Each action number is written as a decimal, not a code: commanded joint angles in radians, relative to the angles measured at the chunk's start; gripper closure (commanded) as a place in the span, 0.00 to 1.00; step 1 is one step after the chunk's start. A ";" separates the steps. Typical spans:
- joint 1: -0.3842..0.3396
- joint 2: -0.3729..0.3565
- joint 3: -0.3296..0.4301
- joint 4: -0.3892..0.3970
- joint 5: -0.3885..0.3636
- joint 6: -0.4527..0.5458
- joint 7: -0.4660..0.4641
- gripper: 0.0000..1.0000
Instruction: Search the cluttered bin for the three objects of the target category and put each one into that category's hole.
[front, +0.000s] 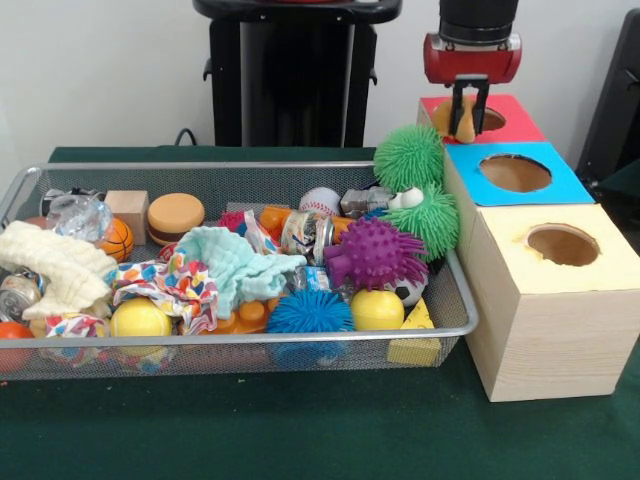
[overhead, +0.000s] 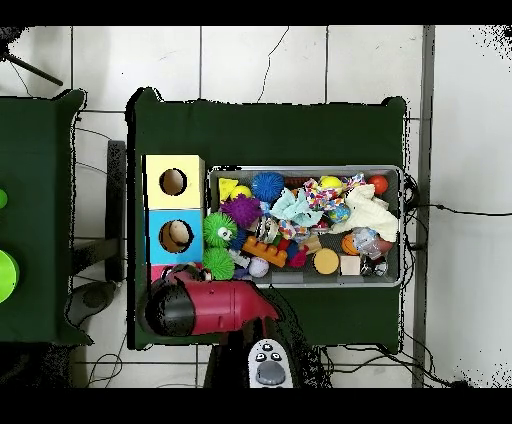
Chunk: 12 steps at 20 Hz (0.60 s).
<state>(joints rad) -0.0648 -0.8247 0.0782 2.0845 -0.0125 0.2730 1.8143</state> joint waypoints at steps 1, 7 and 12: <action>-0.043 0.092 -0.032 0.213 -0.048 -0.048 0.156 1.00; -0.021 0.064 -0.033 0.278 -0.009 -0.082 0.198 1.00; -0.001 0.086 -0.013 0.305 0.039 -0.144 0.245 1.00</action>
<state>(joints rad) -0.0719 -0.8572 0.0673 2.2098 0.0044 0.1145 1.8143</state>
